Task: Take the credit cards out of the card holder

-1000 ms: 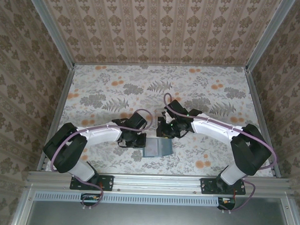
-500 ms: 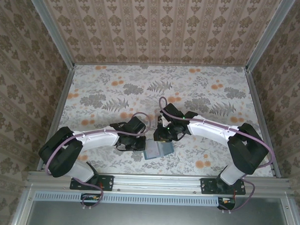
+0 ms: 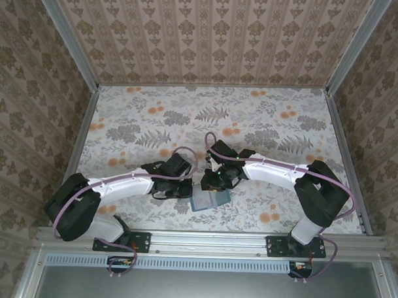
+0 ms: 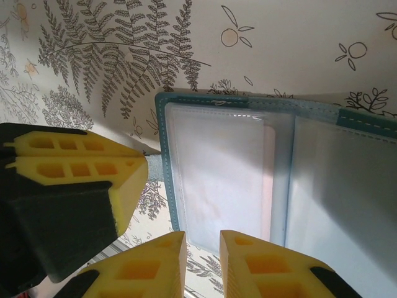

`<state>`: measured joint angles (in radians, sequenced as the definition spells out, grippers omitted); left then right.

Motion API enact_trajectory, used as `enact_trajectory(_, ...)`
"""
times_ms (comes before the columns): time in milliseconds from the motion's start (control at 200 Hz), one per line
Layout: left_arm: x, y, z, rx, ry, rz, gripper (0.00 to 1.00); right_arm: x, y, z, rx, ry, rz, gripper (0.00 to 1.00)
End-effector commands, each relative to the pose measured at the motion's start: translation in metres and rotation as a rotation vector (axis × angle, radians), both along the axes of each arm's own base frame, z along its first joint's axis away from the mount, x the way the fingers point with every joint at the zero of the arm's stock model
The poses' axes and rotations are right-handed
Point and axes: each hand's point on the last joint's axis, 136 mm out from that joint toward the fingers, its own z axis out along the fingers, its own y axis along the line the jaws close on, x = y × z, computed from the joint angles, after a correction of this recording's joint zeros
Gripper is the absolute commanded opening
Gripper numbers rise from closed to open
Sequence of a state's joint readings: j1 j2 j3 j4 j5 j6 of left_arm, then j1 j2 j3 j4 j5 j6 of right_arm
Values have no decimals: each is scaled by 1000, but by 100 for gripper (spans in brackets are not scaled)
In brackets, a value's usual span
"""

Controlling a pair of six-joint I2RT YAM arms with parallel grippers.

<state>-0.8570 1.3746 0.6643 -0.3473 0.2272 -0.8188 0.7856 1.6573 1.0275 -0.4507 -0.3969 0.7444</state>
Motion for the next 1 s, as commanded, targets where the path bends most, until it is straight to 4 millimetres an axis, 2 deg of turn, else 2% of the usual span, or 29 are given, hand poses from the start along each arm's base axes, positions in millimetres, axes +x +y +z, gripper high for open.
enact_trajectory(0,-11,11,-10,29,31,15,9,3,5,-3,-20,9,-17,22)
enact_trajectory(310,-19,22,-33,66,68,17,9,-4,18,-12,-13,38,1,22)
enact_trajectory(555,-21,26,-36,69,73,17,8,-6,34,-15,12,54,19,22)
enact_trajectory(705,-22,27,-35,63,71,19,8,-7,40,-23,8,70,22,22)
enact_trajectory(825,-21,28,-34,59,69,24,8,-8,38,-31,-17,78,22,22)
enact_trajectory(995,-22,29,-33,58,68,25,8,-8,23,-44,-103,75,17,27)
